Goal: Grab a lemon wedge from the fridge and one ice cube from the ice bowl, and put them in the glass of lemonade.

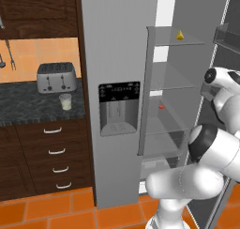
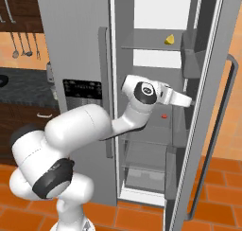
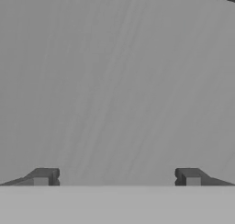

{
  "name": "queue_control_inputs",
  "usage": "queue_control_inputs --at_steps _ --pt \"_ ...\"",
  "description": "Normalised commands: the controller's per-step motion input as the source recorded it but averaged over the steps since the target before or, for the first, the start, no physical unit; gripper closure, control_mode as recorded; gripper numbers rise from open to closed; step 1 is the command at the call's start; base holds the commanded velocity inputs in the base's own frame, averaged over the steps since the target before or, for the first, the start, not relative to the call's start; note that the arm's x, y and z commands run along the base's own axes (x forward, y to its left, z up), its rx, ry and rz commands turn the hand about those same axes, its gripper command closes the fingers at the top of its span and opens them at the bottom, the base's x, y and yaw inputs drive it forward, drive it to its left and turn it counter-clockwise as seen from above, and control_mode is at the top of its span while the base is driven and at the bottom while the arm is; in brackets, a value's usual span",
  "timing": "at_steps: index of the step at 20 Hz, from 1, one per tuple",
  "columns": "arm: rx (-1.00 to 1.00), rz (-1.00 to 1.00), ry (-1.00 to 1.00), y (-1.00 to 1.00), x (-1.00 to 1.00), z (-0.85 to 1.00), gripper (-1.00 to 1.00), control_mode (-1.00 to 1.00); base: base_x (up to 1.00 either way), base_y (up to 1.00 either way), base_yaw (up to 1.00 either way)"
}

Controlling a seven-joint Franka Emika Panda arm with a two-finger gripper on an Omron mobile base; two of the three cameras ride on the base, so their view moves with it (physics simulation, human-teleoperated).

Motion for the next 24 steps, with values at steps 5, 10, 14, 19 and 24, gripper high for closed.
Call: queue_control_inputs --at_steps 5,10,14,19,24 --pt "0.00 0.00 -0.04 0.49 -0.17 0.42 -1.00 -1.00 0.00 0.00 0.00" --pt "-0.01 0.02 -0.02 0.74 -0.11 0.42 -1.00 -1.00 0.00 0.00 0.00" --pt "0.03 0.21 0.00 1.00 0.00 -0.04 -1.00 -1.00 0.00 0.00 0.00" --pt "0.29 0.28 -0.05 0.96 0.00 -0.63 -1.00 -1.00 0.00 0.00 0.00" --pt "0.31 0.35 -0.01 0.57 -0.01 -0.04 -1.00 -1.00 0.00 0.00 0.00"
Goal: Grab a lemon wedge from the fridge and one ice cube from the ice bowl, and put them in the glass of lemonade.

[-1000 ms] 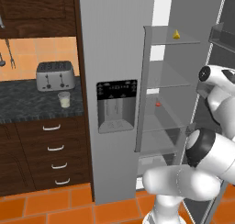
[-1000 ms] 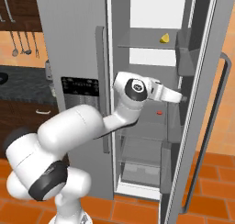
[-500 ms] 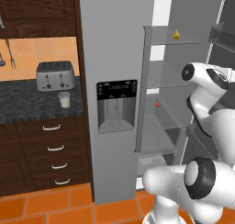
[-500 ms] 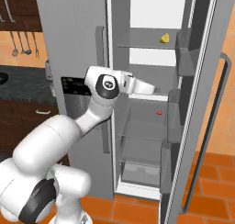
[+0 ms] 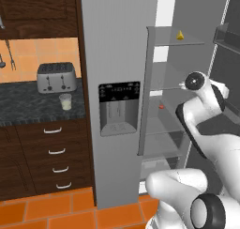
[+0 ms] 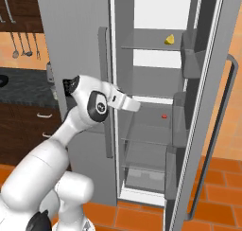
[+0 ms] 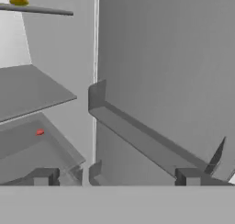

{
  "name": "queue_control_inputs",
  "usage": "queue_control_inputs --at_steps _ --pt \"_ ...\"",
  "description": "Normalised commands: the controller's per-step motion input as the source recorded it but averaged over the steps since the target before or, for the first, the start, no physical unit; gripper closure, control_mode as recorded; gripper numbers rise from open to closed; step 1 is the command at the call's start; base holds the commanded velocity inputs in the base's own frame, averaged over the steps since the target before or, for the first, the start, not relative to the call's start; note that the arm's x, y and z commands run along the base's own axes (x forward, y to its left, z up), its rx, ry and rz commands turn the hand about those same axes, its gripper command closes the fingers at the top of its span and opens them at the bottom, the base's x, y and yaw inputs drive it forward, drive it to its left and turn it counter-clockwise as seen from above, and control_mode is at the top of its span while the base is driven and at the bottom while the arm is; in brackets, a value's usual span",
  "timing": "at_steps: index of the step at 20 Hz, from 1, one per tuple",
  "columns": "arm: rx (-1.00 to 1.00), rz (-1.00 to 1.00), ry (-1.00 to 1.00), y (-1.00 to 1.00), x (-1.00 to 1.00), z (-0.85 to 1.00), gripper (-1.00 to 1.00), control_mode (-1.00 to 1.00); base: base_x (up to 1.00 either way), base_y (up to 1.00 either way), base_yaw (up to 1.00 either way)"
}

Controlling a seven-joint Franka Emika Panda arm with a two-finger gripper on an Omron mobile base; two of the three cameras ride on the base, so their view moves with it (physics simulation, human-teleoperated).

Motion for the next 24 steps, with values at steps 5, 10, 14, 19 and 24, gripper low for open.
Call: queue_control_inputs --at_steps 5,10,14,19,24 --pt "0.16 0.27 -0.04 0.09 -0.51 0.68 -1.00 -1.00 0.00 0.00 0.00" --pt "0.09 0.20 -0.01 0.24 -0.61 0.34 -1.00 -1.00 0.00 0.00 0.00" --pt "0.03 0.09 0.00 0.45 -0.39 0.07 -1.00 -1.00 0.00 0.00 0.00" --pt "0.02 0.03 0.00 0.35 -0.36 0.20 -1.00 -1.00 0.00 0.00 0.00" --pt "0.00 0.00 -0.04 0.09 -0.51 0.23 -1.00 -1.00 0.00 0.00 0.00"
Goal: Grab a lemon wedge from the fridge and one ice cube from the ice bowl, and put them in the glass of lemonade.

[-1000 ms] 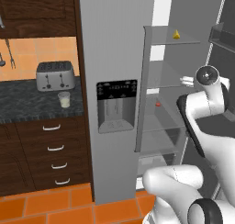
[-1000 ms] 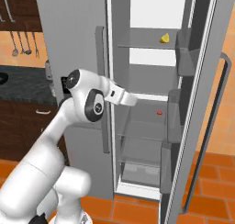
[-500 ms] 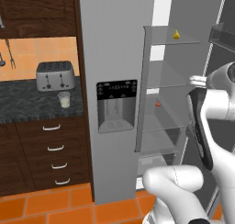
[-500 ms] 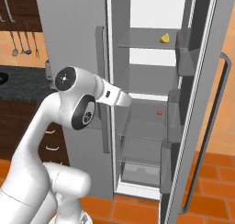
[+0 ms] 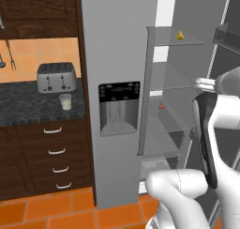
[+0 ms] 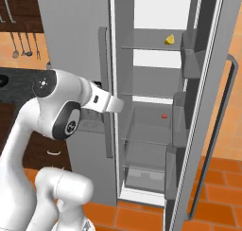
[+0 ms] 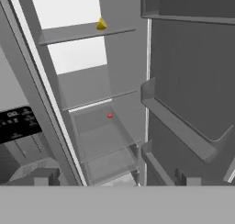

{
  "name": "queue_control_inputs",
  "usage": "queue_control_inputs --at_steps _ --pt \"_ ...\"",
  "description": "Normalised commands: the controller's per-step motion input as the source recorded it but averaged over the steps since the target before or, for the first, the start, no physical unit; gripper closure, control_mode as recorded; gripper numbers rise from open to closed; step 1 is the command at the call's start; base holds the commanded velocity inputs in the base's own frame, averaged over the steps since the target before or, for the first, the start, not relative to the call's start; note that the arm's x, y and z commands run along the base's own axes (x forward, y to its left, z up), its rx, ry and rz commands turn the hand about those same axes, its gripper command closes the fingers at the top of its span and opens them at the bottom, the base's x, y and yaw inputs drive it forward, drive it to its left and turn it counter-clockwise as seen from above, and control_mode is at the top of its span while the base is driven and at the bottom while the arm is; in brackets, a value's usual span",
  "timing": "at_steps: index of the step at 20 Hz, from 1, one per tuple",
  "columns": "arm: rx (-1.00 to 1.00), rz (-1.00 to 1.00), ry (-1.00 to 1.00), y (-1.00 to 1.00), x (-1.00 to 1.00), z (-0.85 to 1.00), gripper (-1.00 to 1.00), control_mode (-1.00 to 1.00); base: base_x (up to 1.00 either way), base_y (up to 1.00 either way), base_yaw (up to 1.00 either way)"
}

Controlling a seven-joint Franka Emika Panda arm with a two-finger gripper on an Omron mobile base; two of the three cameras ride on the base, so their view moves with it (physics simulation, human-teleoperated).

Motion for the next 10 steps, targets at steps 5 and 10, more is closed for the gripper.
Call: queue_control_inputs --at_steps 5,10 --pt "0.00 0.00 -0.14 0.01 -0.58 0.30 -1.00 -1.00 0.00 0.00 0.00" --pt "0.01 0.00 -0.08 0.19 -0.14 0.20 -1.00 -1.00 0.00 0.00 0.00"
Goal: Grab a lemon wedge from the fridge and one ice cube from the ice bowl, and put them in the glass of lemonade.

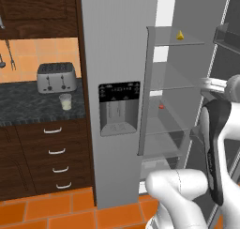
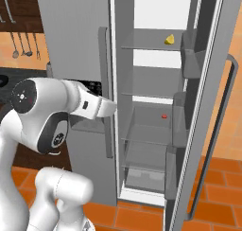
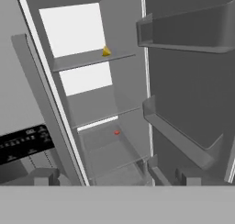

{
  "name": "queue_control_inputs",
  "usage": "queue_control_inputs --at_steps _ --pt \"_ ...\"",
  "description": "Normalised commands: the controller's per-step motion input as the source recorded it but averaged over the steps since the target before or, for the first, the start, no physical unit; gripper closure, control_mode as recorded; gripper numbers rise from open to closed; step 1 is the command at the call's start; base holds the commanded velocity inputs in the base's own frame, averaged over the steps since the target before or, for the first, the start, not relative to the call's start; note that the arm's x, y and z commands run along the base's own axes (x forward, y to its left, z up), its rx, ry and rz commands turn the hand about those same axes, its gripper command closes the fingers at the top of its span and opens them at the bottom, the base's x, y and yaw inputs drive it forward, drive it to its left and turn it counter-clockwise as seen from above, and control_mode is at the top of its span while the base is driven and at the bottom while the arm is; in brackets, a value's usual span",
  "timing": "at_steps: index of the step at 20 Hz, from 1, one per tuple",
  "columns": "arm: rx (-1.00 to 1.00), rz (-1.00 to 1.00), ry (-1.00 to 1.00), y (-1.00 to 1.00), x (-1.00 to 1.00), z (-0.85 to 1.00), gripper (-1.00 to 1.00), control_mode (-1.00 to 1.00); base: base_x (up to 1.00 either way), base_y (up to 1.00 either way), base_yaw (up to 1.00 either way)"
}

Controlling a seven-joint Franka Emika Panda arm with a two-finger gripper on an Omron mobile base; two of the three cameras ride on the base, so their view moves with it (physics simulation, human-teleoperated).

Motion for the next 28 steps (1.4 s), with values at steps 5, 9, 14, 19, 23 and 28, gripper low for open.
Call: queue_control_inputs --at_steps 5,9,14,19,23,28 --pt "0.00 0.00 0.00 0.31 0.00 0.00 -1.00 -1.00 0.00 0.00 0.00" --pt "0.01 0.00 0.00 0.01 0.00 0.09 -1.00 -1.00 0.00 0.00 0.00" --pt "0.06 0.00 0.00 0.00 0.17 0.25 -1.00 -1.00 0.00 0.00 0.00" --pt "0.07 0.00 -0.05 0.00 0.07 0.10 -1.00 -1.00 0.00 0.00 0.00" --pt "0.05 0.00 -0.05 0.00 0.00 0.03 -1.00 1.00 0.01 -0.06 0.00" --pt "0.00 0.00 0.00 0.00 0.00 0.00 -1.00 1.00 0.34 -0.50 0.00"
